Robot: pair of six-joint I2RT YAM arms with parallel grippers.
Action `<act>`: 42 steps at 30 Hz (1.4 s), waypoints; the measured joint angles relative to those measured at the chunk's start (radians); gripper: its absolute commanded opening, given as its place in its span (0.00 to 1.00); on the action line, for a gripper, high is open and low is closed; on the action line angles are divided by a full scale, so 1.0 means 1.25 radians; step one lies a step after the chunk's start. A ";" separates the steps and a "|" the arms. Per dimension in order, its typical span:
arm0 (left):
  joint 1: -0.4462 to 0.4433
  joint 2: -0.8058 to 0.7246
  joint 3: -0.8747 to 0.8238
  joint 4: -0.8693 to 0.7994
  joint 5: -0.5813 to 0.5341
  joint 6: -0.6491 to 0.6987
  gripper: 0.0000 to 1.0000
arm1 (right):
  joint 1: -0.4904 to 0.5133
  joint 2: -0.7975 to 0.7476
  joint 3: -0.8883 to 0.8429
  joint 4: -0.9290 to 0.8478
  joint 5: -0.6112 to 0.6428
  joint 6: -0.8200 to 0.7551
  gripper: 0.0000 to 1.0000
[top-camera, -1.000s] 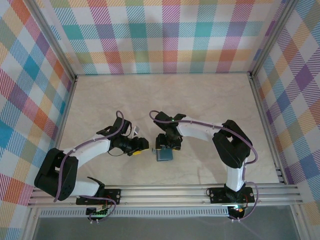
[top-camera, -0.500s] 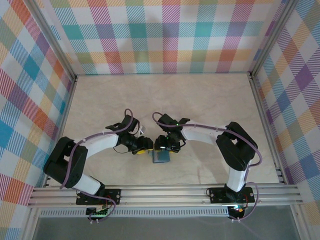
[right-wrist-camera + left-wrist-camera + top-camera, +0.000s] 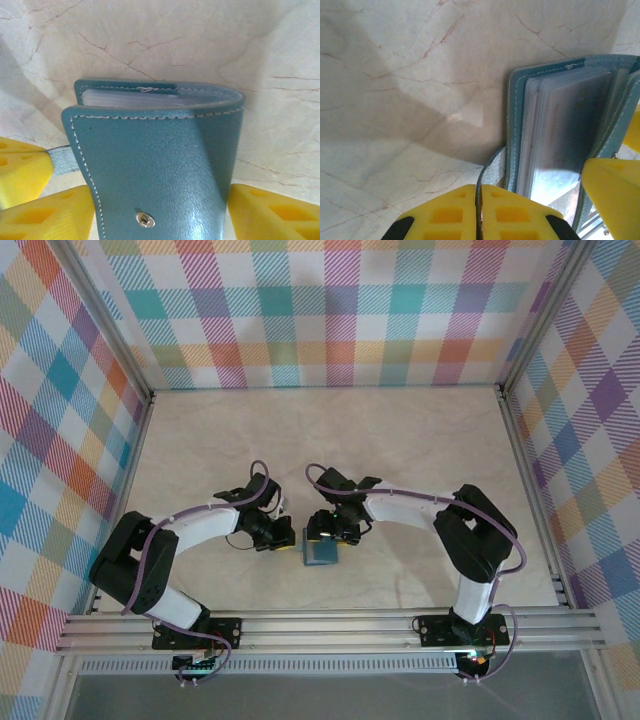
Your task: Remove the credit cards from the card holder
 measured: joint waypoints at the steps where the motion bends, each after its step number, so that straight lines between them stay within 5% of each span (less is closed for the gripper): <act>1: 0.000 -0.005 0.000 -0.005 -0.002 0.000 0.06 | -0.001 -0.005 0.000 -0.007 0.006 0.000 0.72; 14: 0.000 -0.029 0.009 -0.055 -0.038 0.023 0.05 | -0.016 -0.068 0.000 -0.081 0.067 -0.020 0.72; 25: 0.000 -0.029 0.017 -0.097 -0.081 0.039 0.06 | -0.042 -0.102 -0.033 -0.119 0.093 -0.033 0.62; 35: 0.000 -0.035 0.062 -0.126 -0.096 0.031 0.33 | -0.064 -0.110 -0.069 -0.111 0.092 -0.054 0.51; 42: -0.031 -0.128 0.108 -0.161 -0.135 -0.010 0.35 | -0.067 -0.106 -0.069 -0.110 0.093 -0.069 0.49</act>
